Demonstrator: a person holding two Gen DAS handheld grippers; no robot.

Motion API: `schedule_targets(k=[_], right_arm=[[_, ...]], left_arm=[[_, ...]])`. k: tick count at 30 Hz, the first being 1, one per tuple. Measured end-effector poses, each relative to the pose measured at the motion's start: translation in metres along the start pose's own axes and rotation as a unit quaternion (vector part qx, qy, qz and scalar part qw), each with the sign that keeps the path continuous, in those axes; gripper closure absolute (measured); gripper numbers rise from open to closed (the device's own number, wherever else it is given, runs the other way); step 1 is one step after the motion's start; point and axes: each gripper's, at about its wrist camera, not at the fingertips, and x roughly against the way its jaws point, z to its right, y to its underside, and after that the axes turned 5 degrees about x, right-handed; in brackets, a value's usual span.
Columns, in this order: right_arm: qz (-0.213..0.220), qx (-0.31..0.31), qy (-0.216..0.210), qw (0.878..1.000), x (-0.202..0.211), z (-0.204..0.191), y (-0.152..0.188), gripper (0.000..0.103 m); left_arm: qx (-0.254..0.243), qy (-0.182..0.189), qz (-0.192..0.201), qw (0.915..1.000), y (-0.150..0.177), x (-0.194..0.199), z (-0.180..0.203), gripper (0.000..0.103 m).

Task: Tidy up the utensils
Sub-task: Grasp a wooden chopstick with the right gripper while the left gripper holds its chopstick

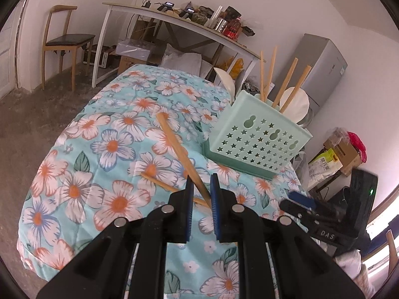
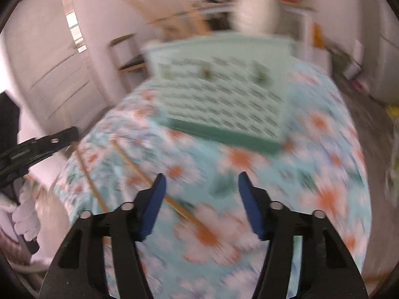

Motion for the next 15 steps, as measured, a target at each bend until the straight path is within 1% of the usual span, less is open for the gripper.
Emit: schedule_targets(k=[1, 2, 3, 6, 8, 11, 15], right_arm=[[-0.004, 0.024, -0.019, 1.000, -0.007, -0.008, -0.007, 0.061], [-0.011, 0.046, -0.032, 0.998, -0.014, -0.014, -0.013, 0.063], [-0.018, 0.070, -0.045, 0.996, -0.022, -0.021, -0.018, 0.067], [-0.037, 0.117, -0.100, 0.987, -0.048, -0.037, -0.034, 0.074], [-0.052, 0.140, -0.137, 0.979, -0.064, -0.046, -0.043, 0.075], [-0.072, 0.176, -0.172, 0.967, -0.087, -0.063, -0.055, 0.075], [-0.092, 0.208, -0.195, 0.954, -0.115, -0.086, -0.065, 0.076]], left_arm=[[0.001, -0.001, -0.001, 1.0000, 0.000, 0.001, -0.001, 0.091], [0.001, -0.003, -0.001, 1.0000, 0.000, 0.001, -0.002, 0.091], [0.001, -0.004, -0.002, 1.0000, 0.000, 0.002, -0.003, 0.091], [0.003, -0.009, -0.005, 0.9999, 0.000, 0.003, -0.006, 0.091], [0.007, -0.011, -0.009, 0.9999, 0.000, 0.004, -0.008, 0.091], [0.008, -0.016, -0.010, 0.9998, -0.001, 0.007, -0.012, 0.091], [0.017, -0.021, -0.013, 0.9996, -0.001, 0.011, -0.020, 0.091]])
